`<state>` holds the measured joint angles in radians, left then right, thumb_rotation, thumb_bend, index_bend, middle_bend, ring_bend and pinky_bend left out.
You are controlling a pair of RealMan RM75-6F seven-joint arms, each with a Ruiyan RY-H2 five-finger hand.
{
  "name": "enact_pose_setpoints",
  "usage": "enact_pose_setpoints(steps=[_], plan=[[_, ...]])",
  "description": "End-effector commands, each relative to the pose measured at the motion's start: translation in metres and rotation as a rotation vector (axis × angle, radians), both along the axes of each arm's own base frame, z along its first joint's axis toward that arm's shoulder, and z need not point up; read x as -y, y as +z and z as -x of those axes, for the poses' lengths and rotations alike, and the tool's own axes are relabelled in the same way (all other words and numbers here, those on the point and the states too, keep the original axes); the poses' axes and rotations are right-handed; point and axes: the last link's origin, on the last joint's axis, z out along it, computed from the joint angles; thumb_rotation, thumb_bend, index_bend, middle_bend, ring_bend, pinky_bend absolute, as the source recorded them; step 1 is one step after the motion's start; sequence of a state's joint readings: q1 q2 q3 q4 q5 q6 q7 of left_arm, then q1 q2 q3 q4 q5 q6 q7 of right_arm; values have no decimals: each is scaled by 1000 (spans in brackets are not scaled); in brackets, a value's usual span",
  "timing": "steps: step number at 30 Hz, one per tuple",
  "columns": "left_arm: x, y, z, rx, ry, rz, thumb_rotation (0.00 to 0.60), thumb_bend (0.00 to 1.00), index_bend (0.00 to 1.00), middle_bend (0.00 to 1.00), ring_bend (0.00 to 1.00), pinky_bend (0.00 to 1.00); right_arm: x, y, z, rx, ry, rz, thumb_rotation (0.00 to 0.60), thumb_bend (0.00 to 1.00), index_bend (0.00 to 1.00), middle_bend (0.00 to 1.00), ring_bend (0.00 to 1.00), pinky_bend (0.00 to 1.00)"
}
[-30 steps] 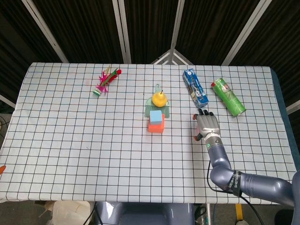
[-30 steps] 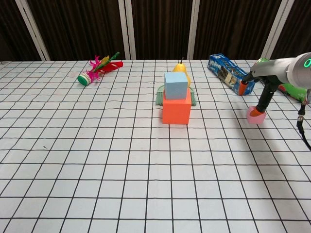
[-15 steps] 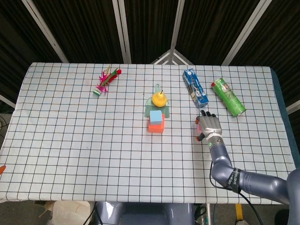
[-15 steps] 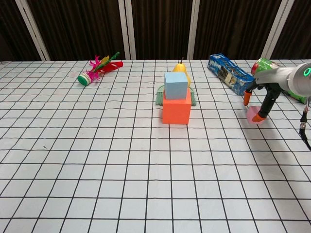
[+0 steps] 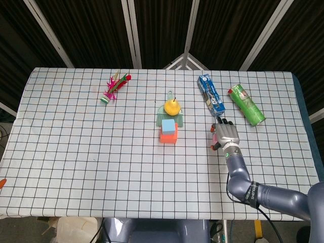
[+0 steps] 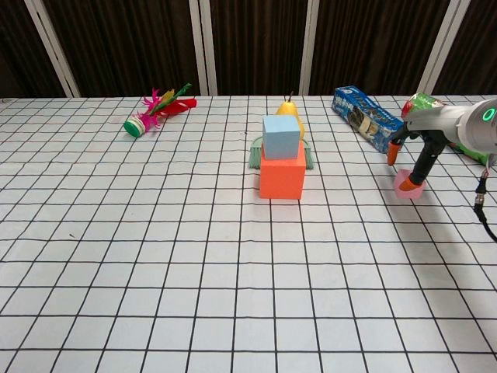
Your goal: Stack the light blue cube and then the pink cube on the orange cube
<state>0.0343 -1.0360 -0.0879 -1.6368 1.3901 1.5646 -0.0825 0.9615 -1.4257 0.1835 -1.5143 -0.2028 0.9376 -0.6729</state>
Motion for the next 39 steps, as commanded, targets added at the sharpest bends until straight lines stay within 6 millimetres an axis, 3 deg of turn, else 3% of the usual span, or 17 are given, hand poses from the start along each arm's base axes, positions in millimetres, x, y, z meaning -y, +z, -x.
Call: enact_pose_setpoints(steps=[1, 39], plan=[[0, -1, 0, -2, -1, 5, 600, 157, 144, 0, 0, 0, 1, -1, 1, 3, -3, 0, 600, 286, 351, 57, 24, 92], [0, -4, -2, -15, 7, -1, 600, 157, 150, 0, 0, 0, 8, -7, 18, 32, -22, 5, 600, 303, 419, 57, 24, 92]])
